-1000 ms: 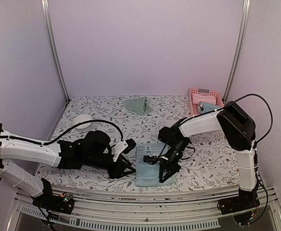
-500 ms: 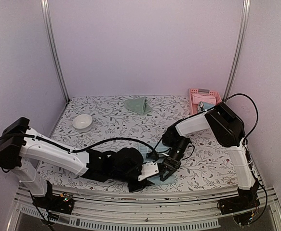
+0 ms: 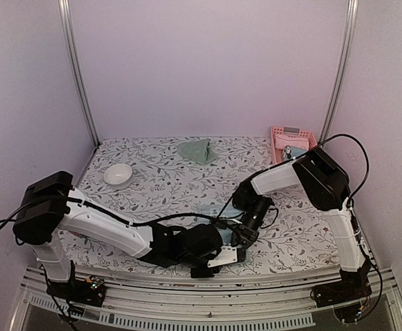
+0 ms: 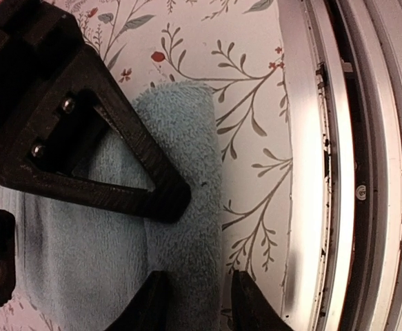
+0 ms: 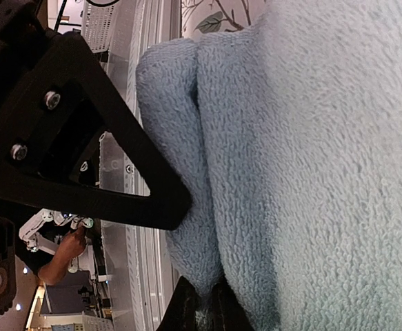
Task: Roll the towels
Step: Roll the towel from the center of the board.
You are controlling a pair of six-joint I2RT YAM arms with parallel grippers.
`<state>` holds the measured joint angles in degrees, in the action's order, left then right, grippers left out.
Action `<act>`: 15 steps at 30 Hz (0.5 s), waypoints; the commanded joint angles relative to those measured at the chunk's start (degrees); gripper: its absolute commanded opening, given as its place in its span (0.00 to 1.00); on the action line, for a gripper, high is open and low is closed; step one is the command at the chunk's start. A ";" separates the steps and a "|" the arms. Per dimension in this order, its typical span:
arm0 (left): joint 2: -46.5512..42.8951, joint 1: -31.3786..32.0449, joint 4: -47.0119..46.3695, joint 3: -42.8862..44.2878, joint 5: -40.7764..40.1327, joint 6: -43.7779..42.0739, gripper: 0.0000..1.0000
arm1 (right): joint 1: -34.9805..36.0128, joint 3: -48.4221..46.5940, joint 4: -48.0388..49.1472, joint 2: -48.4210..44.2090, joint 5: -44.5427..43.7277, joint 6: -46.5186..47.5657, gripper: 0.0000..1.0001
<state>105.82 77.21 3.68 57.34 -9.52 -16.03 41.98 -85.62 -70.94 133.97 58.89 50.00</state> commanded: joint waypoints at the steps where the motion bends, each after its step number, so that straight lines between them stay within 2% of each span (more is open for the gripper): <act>1: 2.01 0.69 -0.84 0.84 -3.29 -1.16 0.35 | -0.05 0.29 2.02 3.22 -3.42 -0.08 0.03; 6: 3.40 0.70 -1.54 1.17 -4.92 -1.79 0.28 | -0.05 0.28 1.96 3.19 -2.93 -0.11 0.03; 10: 3.97 0.68 -1.39 1.85 -4.73 -1.86 0.15 | -0.05 -0.04 1.69 2.52 -2.07 -0.07 0.05; 14: 4.10 0.66 0.67 2.71 -4.17 -1.05 0.03 | -0.48 -1.82 -3.35 -1.86 -0.97 4.36 0.30; 15: 3.82 0.58 1.35 2.92 -3.40 -0.74 0.00 | -0.92 -2.05 -3.56 -3.95 -1.09 4.92 0.34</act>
<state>108.36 77.43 2.72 58.65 -13.52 -17.43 41.91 -86.43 -73.03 133.86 59.37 50.61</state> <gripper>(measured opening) 0.062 0.257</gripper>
